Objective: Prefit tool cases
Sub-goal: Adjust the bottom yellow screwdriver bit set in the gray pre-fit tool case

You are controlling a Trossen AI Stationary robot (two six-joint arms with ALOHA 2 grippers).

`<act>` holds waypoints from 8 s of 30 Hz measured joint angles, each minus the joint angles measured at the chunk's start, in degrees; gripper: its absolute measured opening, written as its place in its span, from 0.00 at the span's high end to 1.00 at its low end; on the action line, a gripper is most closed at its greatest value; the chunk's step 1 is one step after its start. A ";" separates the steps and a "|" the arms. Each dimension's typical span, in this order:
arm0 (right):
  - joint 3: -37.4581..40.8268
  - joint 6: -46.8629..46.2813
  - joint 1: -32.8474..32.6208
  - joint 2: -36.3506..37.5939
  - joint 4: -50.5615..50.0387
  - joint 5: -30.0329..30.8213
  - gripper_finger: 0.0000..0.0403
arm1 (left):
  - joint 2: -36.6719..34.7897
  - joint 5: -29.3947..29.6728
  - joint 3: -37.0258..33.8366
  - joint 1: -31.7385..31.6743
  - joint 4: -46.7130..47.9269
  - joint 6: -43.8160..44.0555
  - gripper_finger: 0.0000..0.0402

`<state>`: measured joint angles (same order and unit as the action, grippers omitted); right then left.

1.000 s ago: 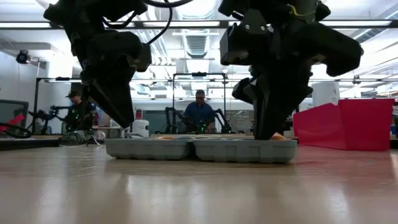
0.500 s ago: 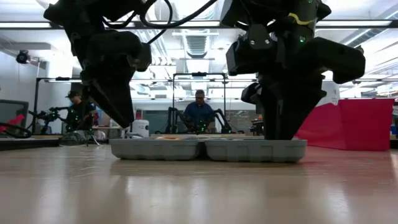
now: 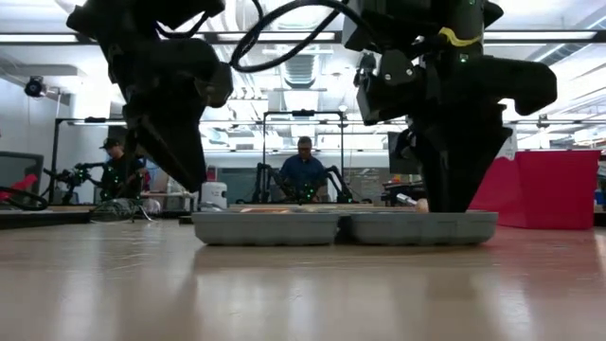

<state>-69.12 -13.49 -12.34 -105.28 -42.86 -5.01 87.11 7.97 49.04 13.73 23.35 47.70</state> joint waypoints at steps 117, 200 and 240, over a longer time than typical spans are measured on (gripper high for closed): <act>7.54 -16.11 -2.67 5.01 5.58 7.62 0.63 | 6.58 -7.15 1.90 -0.66 -7.05 -1.50 0.59; 6.43 -52.91 -1.50 -0.76 -1.57 3.18 0.69 | 6.54 -1.84 1.92 0.42 -15.68 -3.88 0.57; -2.82 -40.57 -2.16 0.92 -6.24 6.51 0.95 | 6.54 -2.04 1.92 0.42 -13.71 -4.76 0.56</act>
<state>-71.94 -54.06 -14.50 -104.36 -49.10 1.50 93.65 5.93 50.96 14.15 9.64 42.94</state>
